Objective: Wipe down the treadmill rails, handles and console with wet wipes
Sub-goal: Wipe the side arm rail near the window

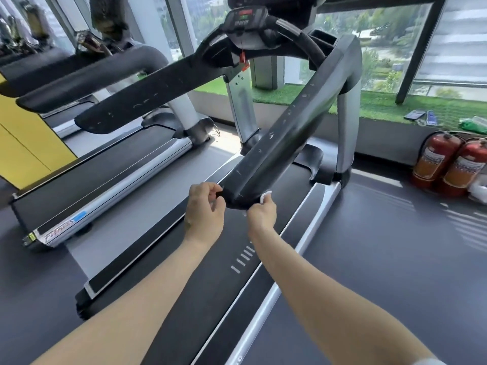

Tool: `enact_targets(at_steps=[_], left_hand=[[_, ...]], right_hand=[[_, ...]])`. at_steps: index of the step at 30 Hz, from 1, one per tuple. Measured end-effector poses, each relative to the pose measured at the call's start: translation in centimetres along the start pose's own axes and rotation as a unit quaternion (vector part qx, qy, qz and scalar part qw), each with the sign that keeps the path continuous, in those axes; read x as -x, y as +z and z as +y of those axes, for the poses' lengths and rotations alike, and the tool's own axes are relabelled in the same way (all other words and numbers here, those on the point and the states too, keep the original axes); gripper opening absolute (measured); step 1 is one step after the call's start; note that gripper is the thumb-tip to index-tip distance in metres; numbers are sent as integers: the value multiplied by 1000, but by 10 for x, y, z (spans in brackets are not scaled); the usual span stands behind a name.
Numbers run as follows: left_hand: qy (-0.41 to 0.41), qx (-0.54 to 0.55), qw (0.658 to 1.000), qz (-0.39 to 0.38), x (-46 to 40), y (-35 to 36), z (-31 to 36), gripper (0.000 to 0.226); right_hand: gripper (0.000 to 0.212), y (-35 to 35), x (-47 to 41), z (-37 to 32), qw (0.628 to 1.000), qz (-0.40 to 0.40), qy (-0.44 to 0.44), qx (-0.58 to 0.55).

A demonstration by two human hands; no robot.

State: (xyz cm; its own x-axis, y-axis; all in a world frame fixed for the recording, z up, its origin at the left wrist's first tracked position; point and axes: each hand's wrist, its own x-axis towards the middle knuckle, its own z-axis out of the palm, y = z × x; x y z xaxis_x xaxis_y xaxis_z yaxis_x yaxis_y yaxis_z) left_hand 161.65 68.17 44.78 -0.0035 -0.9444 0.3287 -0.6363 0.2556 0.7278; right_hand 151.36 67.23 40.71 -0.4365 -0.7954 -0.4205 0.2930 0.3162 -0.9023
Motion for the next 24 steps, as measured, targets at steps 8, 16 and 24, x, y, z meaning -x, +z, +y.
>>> enact_targets(at_steps=[8, 16, 24], left_hand=[[30, 5, 999, -23, -6, -6, -2, 16], [22, 14, 999, -25, -9, -8, -6, 15], [21, 38, 999, -5, 1, -7, -10, 17]], right_hand=[[47, 19, 51, -3, 999, -28, -40, 19], [32, -10, 55, -18, 982, -75, -168, -51], [50, -10, 0, -29, 962, -23, -258, 88]])
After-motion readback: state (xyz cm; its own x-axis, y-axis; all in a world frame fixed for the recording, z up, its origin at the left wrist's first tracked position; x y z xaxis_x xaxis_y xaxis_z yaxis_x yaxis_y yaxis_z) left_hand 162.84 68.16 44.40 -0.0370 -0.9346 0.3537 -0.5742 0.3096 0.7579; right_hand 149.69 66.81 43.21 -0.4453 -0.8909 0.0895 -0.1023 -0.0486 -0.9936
